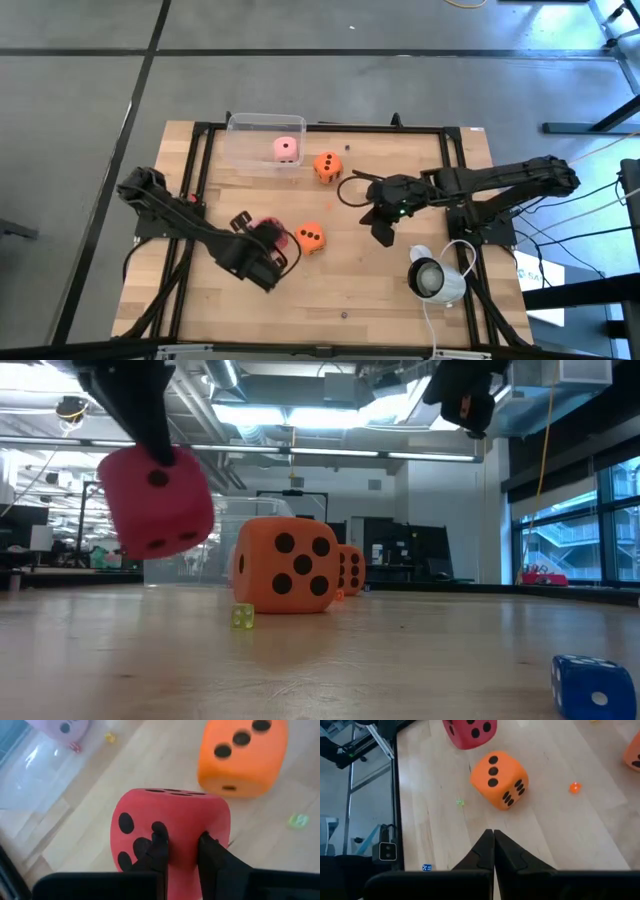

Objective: Pick & Place Dice
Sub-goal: Put the large red die into the transparent bin

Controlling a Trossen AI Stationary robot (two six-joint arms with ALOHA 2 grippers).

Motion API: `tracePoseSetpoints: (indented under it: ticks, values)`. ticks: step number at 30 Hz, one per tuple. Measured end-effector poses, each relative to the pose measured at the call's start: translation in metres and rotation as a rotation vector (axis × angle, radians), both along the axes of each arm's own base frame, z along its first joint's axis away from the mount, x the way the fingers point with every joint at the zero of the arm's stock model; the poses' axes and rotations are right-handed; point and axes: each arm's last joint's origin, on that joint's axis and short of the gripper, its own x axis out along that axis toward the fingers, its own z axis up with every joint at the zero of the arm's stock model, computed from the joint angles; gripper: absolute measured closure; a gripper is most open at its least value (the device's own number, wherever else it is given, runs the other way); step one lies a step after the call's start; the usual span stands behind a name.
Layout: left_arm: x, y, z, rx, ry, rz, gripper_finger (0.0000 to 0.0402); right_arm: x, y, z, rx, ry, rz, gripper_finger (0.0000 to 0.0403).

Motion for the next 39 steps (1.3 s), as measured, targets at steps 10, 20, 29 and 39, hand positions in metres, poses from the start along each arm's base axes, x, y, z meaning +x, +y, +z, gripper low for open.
tracePoseSetpoints:
  ticks: [10, 20, 29, 39]
  values:
    - [-0.012, 0.038, 0.038, 0.093, -0.211, 0.142, 0.0394, -0.012, -0.005, -0.003, -0.037, 0.095, -0.058, 0.0403]
    - [-0.027, 0.121, 0.076, 0.253, -0.289, 0.306, 0.0401, -0.021, -0.014, 0.007, -0.027, 0.053, -0.084, 0.0403]
    - [-0.042, 0.211, 0.096, 0.241, -0.284, 0.378, 0.0401, -0.022, -0.015, 0.009, -0.054, 0.038, -0.092, 0.0403]
    - [-0.047, 0.29, 0.07, 0.066, -0.19, 0.418, 0.0401, -0.029, -0.016, 0.016, -0.06, 0.011, -0.082, 0.0403]
